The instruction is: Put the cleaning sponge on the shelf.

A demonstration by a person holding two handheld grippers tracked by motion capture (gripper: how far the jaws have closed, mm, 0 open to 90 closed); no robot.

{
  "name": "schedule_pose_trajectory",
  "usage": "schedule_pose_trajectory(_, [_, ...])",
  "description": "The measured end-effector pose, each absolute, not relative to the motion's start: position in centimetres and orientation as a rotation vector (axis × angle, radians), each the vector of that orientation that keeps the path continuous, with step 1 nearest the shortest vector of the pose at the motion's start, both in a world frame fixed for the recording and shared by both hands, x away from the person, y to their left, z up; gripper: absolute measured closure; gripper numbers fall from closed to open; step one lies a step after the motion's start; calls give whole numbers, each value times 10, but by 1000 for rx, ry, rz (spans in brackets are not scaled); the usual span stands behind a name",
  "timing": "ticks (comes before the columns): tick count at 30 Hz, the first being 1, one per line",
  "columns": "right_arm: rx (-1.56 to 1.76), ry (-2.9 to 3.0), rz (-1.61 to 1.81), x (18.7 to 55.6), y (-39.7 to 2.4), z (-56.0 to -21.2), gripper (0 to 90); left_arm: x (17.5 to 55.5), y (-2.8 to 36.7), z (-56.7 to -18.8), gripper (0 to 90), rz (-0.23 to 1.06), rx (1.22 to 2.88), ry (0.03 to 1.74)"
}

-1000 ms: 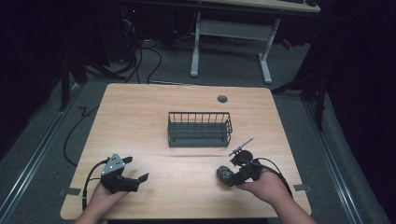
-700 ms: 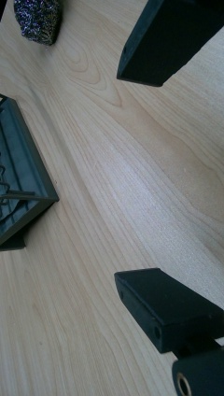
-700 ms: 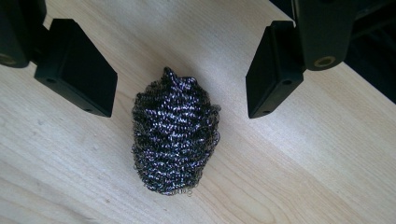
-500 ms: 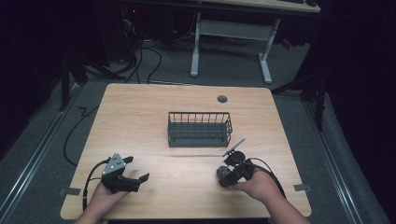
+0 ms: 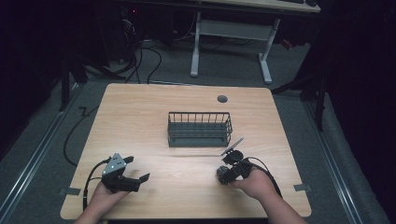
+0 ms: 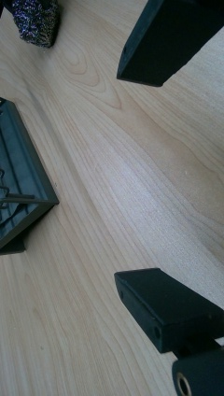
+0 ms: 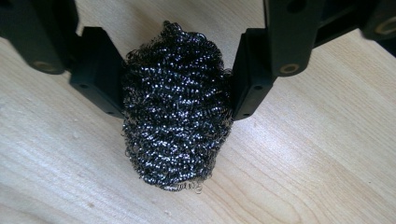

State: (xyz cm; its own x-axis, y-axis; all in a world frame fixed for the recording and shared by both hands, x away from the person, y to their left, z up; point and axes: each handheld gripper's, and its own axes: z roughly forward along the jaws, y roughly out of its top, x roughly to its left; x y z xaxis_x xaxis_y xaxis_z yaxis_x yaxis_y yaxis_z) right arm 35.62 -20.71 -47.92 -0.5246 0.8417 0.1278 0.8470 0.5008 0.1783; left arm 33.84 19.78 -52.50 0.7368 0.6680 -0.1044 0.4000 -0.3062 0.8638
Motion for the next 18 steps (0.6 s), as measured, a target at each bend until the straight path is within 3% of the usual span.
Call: schedule_pose_trajectory(18, [-1512, -2753, -356, 356, -214, -450, 446, 339, 198, -525, 52, 342, 1940, 817])
